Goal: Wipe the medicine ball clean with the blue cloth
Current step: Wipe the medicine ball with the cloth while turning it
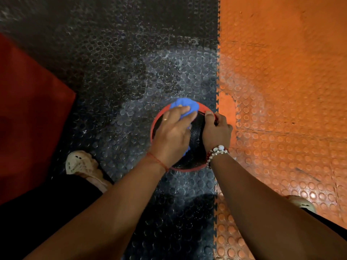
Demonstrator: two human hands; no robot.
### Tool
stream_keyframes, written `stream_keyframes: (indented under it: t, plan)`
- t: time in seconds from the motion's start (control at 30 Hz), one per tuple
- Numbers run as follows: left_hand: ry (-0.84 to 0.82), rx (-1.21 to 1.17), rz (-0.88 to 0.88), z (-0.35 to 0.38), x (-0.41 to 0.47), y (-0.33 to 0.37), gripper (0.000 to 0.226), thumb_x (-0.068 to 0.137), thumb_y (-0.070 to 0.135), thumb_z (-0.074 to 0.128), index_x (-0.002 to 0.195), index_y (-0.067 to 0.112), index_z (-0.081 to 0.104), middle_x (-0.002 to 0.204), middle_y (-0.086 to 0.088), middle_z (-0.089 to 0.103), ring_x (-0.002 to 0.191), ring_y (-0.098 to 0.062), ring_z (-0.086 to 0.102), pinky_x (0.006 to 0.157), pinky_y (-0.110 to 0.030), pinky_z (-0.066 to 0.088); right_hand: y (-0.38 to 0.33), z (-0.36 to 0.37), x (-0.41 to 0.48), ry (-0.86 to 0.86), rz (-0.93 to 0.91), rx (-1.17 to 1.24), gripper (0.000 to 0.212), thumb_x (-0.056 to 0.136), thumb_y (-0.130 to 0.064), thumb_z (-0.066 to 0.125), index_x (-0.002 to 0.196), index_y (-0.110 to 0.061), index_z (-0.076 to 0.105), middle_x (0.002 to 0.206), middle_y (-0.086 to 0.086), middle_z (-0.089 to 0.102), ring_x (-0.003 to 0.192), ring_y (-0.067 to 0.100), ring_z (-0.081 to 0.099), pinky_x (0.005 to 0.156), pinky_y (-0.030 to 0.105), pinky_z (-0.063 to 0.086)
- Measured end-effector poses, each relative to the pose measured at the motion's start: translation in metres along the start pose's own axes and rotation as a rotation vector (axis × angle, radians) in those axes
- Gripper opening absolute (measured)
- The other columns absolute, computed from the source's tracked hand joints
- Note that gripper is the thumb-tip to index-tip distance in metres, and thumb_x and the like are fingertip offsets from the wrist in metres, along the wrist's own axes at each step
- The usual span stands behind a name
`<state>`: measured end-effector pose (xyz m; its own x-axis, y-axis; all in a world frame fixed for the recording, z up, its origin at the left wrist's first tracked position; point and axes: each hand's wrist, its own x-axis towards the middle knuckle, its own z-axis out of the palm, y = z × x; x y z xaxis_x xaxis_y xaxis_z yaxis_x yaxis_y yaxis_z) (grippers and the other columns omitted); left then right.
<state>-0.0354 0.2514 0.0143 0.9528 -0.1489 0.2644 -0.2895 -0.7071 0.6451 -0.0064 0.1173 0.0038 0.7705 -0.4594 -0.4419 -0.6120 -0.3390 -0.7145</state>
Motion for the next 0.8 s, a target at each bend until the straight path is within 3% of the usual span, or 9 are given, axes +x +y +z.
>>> stream_keyframes:
  t: [0.07,0.23,0.3,0.37,0.5,0.6,0.67,0.77,0.8]
  plan:
    - [-0.044,0.025,-0.005,-0.001,0.01,-0.007,0.044,0.086,0.004,0.042,0.123,0.003,0.064,0.126,-0.02,0.058,0.118,-0.034,0.051,0.106,-0.029,0.036,0.001,-0.001,-0.002,0.0,-0.003,0.011,0.05,0.087,-0.056,0.041,0.129,-0.03,0.046,0.128,0.01,0.041,0.11,0.032,0.05,0.093,0.036,0.036]
    - [0.109,-0.122,-0.511,-0.005,0.027,-0.025,0.039,0.095,0.002,0.044,0.13,0.007,0.06,0.13,-0.009,0.051,0.123,-0.023,0.05,0.106,-0.014,0.028,-0.007,0.001,-0.001,0.021,0.022,0.011,0.051,0.086,-0.058,0.042,0.128,-0.03,0.048,0.128,0.011,0.041,0.108,0.034,0.052,0.094,0.037,0.037]
    - [0.155,-0.107,-0.58,-0.005,0.022,-0.019,0.039,0.096,0.004,0.043,0.131,0.006,0.059,0.131,-0.009,0.049,0.124,-0.023,0.048,0.105,-0.012,0.026,-0.007,0.001,0.0,0.026,0.032,0.011,0.051,0.086,-0.058,0.042,0.128,-0.03,0.048,0.128,0.011,0.041,0.109,0.035,0.053,0.095,0.038,0.038]
    - [0.16,-0.049,-0.494,-0.002,0.007,-0.005,0.043,0.091,0.008,0.04,0.129,0.005,0.06,0.131,-0.013,0.05,0.125,-0.027,0.046,0.106,-0.011,0.024,-0.007,0.001,0.0,0.028,0.046,0.014,0.051,0.086,-0.058,0.042,0.129,-0.031,0.048,0.131,0.011,0.04,0.111,0.034,0.052,0.096,0.038,0.037]
    - [0.062,0.036,-0.092,0.005,-0.013,0.015,0.044,0.086,0.005,0.04,0.123,-0.001,0.063,0.128,-0.021,0.055,0.123,-0.035,0.048,0.112,-0.023,0.029,-0.006,0.0,0.003,0.041,0.068,0.035,0.05,0.087,-0.056,0.042,0.128,-0.028,0.049,0.13,0.014,0.042,0.11,0.035,0.052,0.093,0.036,0.036]
    - [0.008,0.045,-0.01,0.003,0.001,0.0,0.044,0.085,0.004,0.04,0.122,0.0,0.064,0.126,-0.022,0.057,0.119,-0.035,0.05,0.11,-0.024,0.031,-0.003,-0.002,0.003,0.035,0.081,0.068,0.049,0.089,-0.054,0.042,0.128,-0.027,0.049,0.129,0.015,0.043,0.112,0.033,0.048,0.086,0.033,0.032]
    - [0.031,-0.008,-0.163,0.001,0.013,-0.013,0.042,0.09,0.007,0.041,0.125,0.003,0.063,0.129,-0.019,0.055,0.122,-0.031,0.05,0.108,-0.018,0.029,-0.004,-0.003,0.003,0.037,0.094,0.086,0.048,0.09,-0.053,0.042,0.129,-0.025,0.049,0.13,0.015,0.044,0.114,0.031,0.045,0.082,0.031,0.027]
    - [0.165,-0.163,-0.577,-0.003,0.018,-0.029,0.036,0.1,0.01,0.043,0.132,0.011,0.059,0.13,-0.007,0.048,0.123,-0.021,0.049,0.1,-0.003,0.023,-0.007,-0.003,0.004,0.045,0.128,0.105,0.049,0.089,-0.054,0.041,0.128,-0.026,0.049,0.132,0.015,0.042,0.114,0.033,0.046,0.084,0.034,0.031]
    - [0.184,-0.167,-0.639,-0.003,0.013,-0.029,0.036,0.101,0.011,0.044,0.133,0.011,0.058,0.129,-0.005,0.046,0.123,-0.019,0.049,0.098,0.0,0.022,-0.007,-0.004,0.004,0.046,0.132,0.103,0.049,0.089,-0.054,0.04,0.128,-0.026,0.049,0.132,0.015,0.042,0.113,0.033,0.046,0.085,0.035,0.032]
